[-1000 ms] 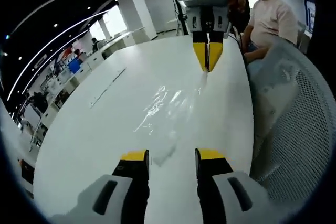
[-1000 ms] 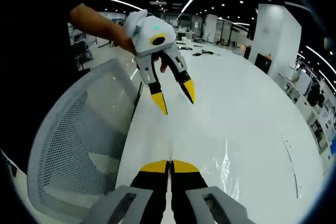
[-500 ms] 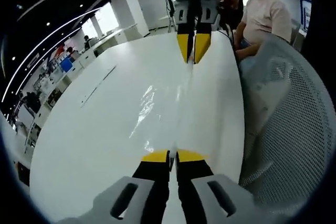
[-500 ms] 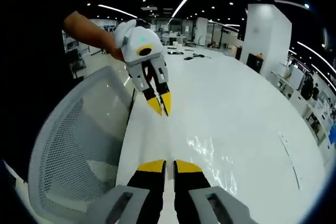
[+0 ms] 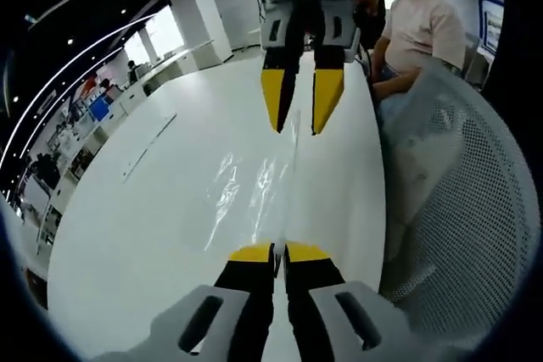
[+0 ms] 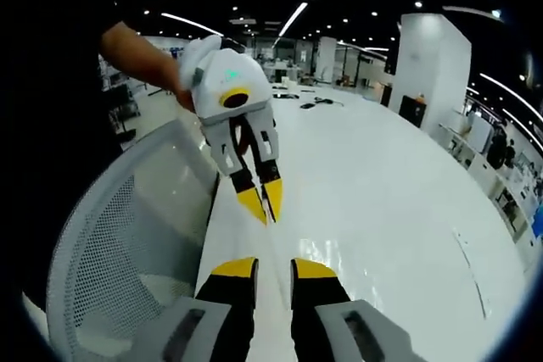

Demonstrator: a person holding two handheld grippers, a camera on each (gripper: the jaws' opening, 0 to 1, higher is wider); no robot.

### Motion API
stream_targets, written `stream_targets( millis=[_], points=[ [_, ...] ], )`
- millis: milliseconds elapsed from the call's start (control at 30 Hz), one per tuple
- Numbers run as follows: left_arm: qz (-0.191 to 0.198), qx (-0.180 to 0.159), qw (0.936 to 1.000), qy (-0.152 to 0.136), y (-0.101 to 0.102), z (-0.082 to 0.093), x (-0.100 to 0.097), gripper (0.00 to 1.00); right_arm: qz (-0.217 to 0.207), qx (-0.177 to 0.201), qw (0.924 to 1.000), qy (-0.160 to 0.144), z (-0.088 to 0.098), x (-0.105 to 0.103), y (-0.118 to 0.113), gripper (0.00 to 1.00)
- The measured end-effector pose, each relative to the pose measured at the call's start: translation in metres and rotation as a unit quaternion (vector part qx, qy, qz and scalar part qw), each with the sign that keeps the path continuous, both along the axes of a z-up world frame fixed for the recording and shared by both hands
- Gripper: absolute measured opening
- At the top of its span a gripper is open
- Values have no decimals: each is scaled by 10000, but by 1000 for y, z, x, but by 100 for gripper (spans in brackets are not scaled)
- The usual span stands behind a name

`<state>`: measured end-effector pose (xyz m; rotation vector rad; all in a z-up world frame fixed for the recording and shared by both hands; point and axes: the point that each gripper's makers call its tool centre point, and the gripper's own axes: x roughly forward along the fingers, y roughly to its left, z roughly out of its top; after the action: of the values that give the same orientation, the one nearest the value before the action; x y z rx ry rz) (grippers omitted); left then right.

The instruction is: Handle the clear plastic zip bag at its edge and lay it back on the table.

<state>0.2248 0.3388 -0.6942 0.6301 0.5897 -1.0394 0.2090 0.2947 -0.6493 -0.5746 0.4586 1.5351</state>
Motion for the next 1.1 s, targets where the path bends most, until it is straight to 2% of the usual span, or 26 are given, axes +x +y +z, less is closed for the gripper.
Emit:
stream_targets(
  millis=[233,467,633,800,867,1100],
  points=[
    [-95,-14,10000,-10,-9,1,-1,1,82,85,9999,-103,0,-2,28,11],
    [-123,22,9999,-48,-12,3,-1,1,156,-60,9998,-133,-15,-5,43,10],
    [-109,-8,9999,-89,-13,5,-2,1,202,-178,9995,-143,-25,-8,42,8],
    [-201,-39,9998,-80,-15,4,-5,1,116,-259,9992,-288,-28,-2,39,0],
    [-205,-23,9997,-139,-15,4,-4,1,58,-258,9996,-139,-29,-3,39,0],
    [-238,58,9992,-321,-10,7,-1,2,-59,-314,9994,-114,-29,1,38,0]
  ],
)
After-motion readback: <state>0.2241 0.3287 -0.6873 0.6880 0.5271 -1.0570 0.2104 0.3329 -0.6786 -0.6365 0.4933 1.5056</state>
